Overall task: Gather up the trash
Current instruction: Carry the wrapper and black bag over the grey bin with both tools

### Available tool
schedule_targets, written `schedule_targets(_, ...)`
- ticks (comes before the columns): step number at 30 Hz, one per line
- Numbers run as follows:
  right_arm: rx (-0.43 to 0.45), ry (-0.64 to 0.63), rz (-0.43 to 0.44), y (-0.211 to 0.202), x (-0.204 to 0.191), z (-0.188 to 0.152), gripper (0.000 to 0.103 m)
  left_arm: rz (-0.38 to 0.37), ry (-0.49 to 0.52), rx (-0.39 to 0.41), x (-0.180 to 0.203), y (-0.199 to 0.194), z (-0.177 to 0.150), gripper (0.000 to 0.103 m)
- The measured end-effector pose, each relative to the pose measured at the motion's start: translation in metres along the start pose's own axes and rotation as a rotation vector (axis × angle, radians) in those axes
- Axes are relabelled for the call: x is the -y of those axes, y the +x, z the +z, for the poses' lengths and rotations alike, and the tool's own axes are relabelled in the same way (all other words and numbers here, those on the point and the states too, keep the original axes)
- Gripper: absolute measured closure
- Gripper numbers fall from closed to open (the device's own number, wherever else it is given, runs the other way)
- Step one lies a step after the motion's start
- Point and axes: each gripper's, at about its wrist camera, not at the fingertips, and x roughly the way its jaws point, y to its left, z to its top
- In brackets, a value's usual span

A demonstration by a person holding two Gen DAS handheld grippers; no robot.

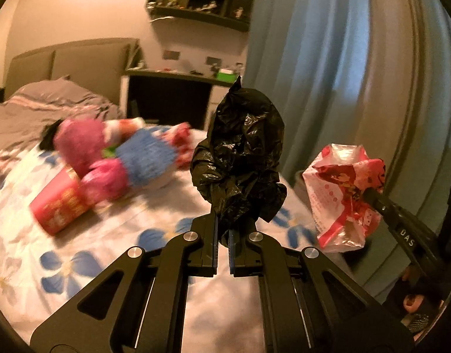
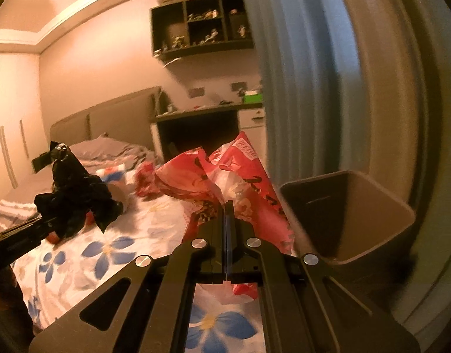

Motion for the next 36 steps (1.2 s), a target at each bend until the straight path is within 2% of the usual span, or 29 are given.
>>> schedule_targets(8, 0.085, 0.032, -0.157, -0.012, 0.062, 0.021, 0.102, -0.119, 0.097, 0.001, 0.067, 0.049, 0.024, 0.099)
schedule_targets(16, 0.118, 0.048, -0.284, -0.005, 0.111, 0.032, 0.102, -0.242, 0.150, 0.013, 0.140, 0.105, 0.036, 0.099)
schedule_targets(23, 0.105, 0.079, -0.312, 0.008, 0.134, 0.033, 0.102, -0.291, 0.166, -0.020, 0.178, 0.147, 0.033, 0.099)
schedule_targets(36, 0.070, 0.111, -0.316, 0.031, 0.146, 0.038, 0.102, -0.305, 0.161, -0.090, 0.196, 0.187, 0.024, 0.098)
